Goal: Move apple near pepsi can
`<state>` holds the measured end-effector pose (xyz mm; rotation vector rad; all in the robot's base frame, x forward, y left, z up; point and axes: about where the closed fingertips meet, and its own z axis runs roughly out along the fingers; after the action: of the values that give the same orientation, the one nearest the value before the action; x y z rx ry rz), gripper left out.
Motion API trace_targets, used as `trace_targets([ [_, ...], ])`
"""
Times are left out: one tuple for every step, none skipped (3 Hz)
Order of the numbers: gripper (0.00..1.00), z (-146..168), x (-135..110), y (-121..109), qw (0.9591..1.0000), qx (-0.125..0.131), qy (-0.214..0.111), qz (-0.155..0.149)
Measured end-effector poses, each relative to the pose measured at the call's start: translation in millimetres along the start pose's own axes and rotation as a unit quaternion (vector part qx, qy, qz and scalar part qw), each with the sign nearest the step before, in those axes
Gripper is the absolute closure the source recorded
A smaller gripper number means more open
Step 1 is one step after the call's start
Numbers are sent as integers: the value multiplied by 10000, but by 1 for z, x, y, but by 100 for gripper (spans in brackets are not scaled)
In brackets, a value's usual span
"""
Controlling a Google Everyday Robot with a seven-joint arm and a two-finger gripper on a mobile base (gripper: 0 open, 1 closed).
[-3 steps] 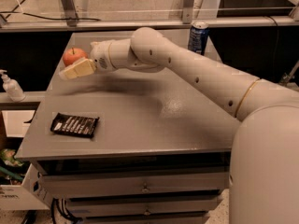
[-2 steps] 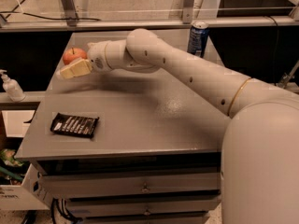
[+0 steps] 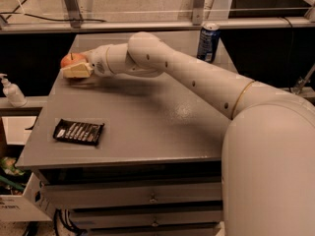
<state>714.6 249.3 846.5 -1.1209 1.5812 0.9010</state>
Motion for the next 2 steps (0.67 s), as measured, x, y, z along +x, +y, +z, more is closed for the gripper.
trace_targets([
  [64,-6,3,-5,9999,111,11,27],
  [88,-30,5,-7,9993,352,-70,62],
])
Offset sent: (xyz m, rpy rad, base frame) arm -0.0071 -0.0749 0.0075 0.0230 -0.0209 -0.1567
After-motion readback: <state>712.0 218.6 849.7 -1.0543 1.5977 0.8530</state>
